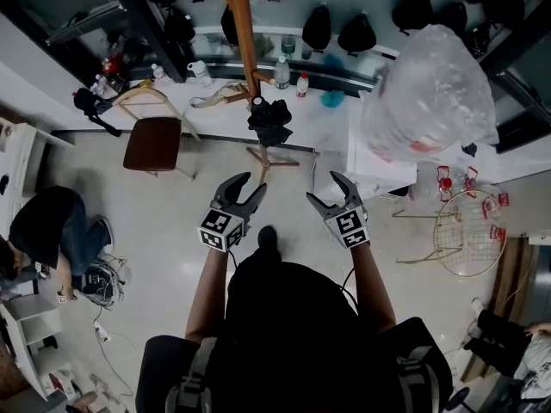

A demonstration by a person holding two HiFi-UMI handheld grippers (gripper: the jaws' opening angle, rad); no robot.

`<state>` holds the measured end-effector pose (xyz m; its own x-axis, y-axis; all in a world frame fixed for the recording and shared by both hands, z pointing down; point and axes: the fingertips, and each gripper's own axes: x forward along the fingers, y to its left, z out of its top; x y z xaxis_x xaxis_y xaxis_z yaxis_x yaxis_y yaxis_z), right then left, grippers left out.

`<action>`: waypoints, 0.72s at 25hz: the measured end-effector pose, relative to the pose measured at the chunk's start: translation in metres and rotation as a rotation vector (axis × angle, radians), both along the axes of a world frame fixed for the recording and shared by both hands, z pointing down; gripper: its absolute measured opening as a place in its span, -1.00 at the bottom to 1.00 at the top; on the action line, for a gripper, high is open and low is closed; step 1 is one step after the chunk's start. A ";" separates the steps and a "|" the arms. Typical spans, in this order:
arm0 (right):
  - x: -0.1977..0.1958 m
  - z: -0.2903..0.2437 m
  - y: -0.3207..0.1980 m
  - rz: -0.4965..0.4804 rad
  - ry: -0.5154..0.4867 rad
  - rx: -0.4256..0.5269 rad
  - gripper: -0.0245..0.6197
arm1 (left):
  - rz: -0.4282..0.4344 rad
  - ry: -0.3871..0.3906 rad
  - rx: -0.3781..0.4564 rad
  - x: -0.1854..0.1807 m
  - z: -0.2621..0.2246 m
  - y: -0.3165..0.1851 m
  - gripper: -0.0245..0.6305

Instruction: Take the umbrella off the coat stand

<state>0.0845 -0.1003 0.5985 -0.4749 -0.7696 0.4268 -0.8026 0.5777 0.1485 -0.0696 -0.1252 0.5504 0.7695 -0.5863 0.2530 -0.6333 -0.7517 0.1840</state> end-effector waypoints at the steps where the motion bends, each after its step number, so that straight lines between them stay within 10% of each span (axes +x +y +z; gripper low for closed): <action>1: 0.000 0.000 -0.004 0.008 0.002 -0.001 0.17 | 0.009 0.001 -0.002 0.001 0.000 -0.005 -0.30; 18: -0.025 0.005 -0.060 0.099 0.016 0.008 0.18 | 0.111 0.003 -0.003 -0.016 0.010 -0.076 -0.30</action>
<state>0.0598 -0.1603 0.6035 -0.3890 -0.8158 0.4279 -0.8534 0.4941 0.1663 -0.0859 -0.2009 0.5603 0.8305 -0.4966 0.2522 -0.5456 -0.8165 0.1887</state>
